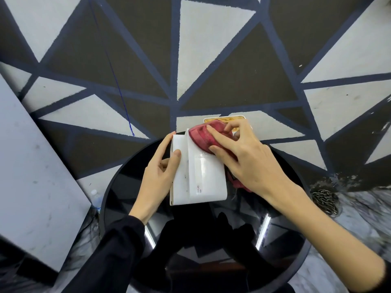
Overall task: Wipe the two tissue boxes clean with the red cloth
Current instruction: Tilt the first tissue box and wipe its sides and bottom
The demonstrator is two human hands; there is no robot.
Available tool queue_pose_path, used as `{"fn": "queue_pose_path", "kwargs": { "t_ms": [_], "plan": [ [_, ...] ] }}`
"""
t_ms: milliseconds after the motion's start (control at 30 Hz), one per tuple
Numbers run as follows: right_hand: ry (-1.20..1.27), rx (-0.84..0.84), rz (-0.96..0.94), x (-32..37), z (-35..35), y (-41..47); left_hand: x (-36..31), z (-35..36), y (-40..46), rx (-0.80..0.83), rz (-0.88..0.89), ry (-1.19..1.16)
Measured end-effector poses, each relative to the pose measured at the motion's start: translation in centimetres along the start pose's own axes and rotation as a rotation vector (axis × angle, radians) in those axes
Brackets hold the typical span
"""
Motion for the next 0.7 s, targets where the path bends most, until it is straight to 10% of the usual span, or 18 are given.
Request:
{"fn": "queue_pose_path", "kwargs": {
  "t_ms": [400,700],
  "plan": [
    [-0.053,0.139,-0.242,2.1,0.5,-8.7,-0.1,-0.7,1.1,0.05,0.029,0.052],
    [-0.011,-0.018,-0.002,-1.1,-0.2,-1.1,-0.3,-0.8,1.1,0.08,0.016,0.072]
  ]
}}
Point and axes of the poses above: each hand's wrist, its own y-axis towards the middle knuckle, its own z-axis out of the palm, x = y × z, the point moved 2 cm from there along y, towards the middle knuckle, and after that the axes turned 1 degree about x, right-handed, at the moved point
